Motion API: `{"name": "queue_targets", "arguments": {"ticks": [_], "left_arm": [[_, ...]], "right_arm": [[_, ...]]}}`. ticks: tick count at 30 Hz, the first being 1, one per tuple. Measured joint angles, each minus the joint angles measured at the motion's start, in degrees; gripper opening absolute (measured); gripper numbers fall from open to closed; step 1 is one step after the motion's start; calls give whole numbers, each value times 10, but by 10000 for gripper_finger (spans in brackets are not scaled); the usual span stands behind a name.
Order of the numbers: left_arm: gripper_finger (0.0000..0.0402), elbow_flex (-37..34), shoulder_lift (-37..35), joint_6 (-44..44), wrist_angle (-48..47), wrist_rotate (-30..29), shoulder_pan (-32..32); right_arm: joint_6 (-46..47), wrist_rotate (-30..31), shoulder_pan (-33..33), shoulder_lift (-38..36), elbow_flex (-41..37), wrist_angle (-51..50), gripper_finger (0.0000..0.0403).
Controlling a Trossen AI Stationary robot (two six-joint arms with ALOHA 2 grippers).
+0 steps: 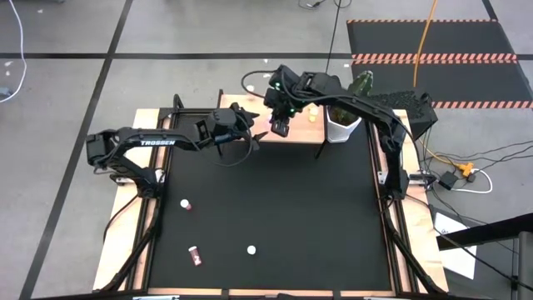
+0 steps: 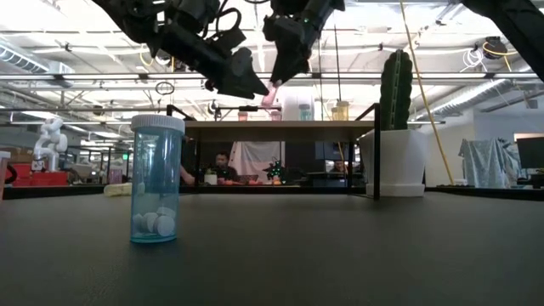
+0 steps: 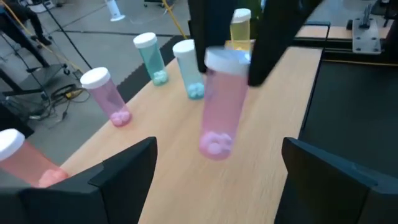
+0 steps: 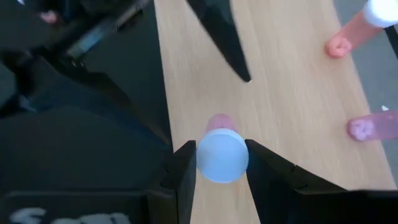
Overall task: Pick and place medicine bottles onto shelf by color
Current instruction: Put the bottom purple pill bottle on the shelf aligned with the other purple pill bottle
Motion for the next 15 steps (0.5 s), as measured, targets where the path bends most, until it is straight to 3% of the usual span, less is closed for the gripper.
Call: {"name": "queue_targets", "arguments": {"ticks": [3, 8, 15], "left_arm": [[332, 0, 0, 7, 3, 2, 0], [277, 0, 0, 10, 14, 2, -1], [219, 0, 0, 0, 50, -1, -1]], "right_arm": [[24, -8, 0, -10, 0, 18, 118], [68, -62, -1, -25, 0, 51, 118], [83, -61, -1, -26, 0, 39, 118]]}}
